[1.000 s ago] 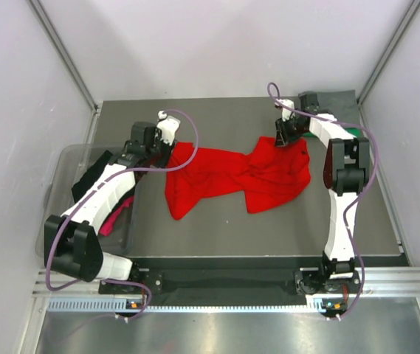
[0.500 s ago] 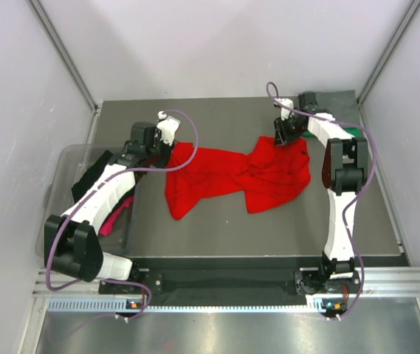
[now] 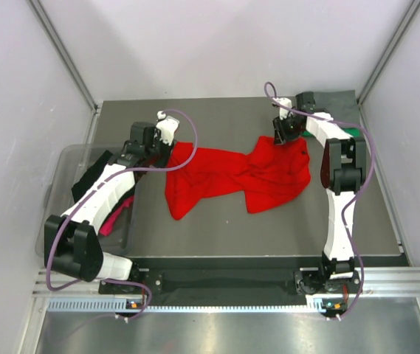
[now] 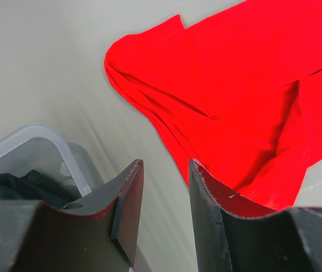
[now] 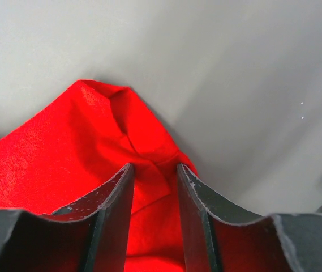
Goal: Fold and stack the t-shirts
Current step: Flatten the tshirt out
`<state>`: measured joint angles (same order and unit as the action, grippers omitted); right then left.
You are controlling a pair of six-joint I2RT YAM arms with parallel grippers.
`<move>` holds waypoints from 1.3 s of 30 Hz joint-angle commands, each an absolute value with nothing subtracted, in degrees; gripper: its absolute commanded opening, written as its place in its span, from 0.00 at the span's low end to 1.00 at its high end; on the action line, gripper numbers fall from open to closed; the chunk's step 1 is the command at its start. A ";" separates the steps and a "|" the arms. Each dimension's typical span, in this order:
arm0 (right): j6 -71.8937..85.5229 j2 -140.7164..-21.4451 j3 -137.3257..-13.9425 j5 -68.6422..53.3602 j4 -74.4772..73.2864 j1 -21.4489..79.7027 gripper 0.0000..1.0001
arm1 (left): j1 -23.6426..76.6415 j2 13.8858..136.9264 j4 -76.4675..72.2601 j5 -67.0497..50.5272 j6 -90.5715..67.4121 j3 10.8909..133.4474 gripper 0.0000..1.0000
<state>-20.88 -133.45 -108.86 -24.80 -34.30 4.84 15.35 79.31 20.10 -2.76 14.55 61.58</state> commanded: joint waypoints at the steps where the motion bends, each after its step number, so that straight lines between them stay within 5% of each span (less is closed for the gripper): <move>1: -21.01 -135.44 -110.21 -22.41 -35.07 5.89 0.37 | 15.03 79.01 18.02 -3.87 13.62 61.35 0.43; 10: -20.22 -135.62 -110.83 -23.03 -36.47 5.89 0.36 | 14.94 79.01 18.11 -3.87 13.62 61.52 0.43; 21: -20.92 -132.55 -108.90 -24.52 -37.36 5.89 0.00 | 14.85 78.66 17.75 -4.04 13.54 61.35 0.43; 39: -19.43 -109.52 -100.29 -27.33 -40.34 6.50 0.03 | 14.85 76.29 17.58 -5.98 12.39 61.44 0.43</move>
<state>-20.71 -113.60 -102.35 -25.63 -39.66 5.34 15.11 79.18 19.77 -4.80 13.21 61.58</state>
